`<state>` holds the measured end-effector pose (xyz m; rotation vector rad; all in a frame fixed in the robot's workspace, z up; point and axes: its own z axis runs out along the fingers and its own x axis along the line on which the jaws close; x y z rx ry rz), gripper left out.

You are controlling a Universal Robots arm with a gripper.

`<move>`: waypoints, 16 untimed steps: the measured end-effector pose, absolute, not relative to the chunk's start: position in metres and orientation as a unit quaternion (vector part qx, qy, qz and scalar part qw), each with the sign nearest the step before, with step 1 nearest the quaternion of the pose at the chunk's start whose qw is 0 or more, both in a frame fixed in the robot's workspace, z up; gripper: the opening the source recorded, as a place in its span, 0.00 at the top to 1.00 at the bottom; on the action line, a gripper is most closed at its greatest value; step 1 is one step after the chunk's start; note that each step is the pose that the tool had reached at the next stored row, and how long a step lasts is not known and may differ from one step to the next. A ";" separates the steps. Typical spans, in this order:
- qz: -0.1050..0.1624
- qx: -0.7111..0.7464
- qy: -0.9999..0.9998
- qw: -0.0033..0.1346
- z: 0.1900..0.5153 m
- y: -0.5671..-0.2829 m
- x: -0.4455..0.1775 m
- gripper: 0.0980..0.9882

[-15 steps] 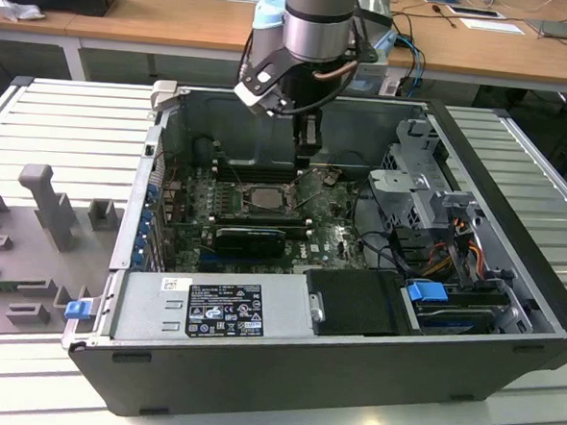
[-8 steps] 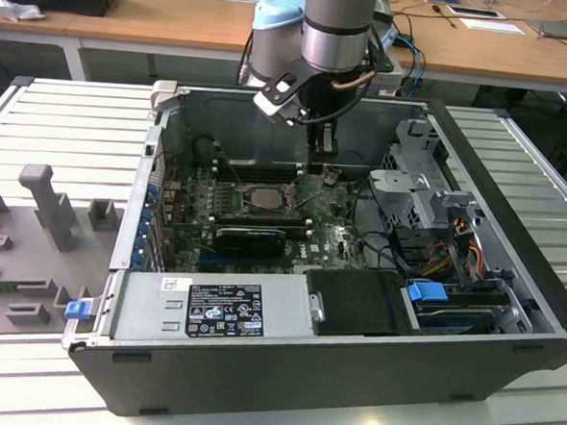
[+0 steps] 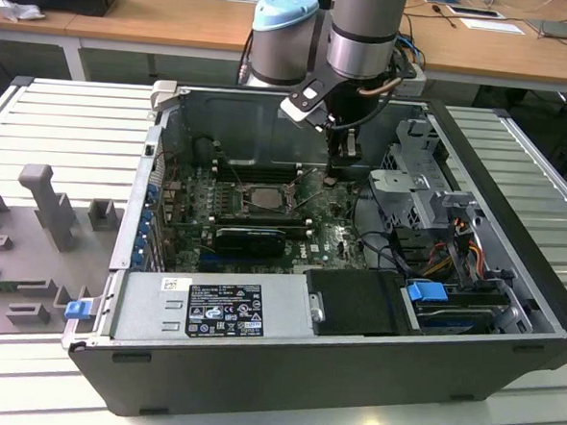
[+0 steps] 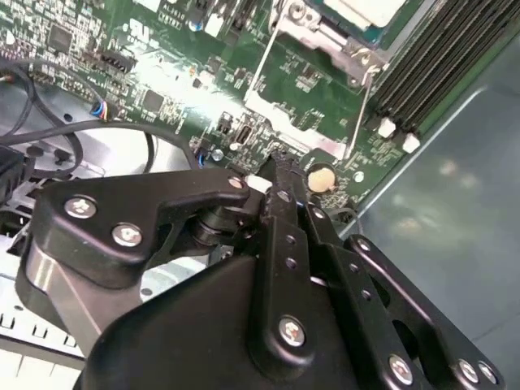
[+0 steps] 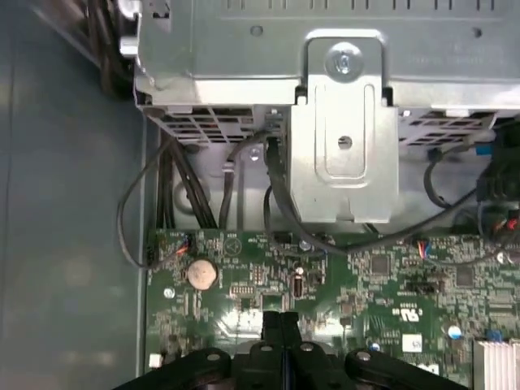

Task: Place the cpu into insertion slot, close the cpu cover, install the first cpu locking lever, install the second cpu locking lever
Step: 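Close the cpu cover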

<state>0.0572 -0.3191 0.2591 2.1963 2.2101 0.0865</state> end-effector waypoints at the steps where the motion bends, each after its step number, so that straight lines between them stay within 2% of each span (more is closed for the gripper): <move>1: 0.028 0.705 0.709 0.012 0.257 -0.319 0.058 0.99; 4: 0.028 0.705 0.709 0.012 0.251 -0.319 0.059 0.99; 6: 0.017 0.705 0.709 0.002 0.250 -0.319 0.059 0.99; 7: 0.007 0.705 0.709 -0.008 0.250 -0.319 0.059 0.99; 16: 0.006 0.705 0.709 -0.009 0.250 -0.319 0.049 0.99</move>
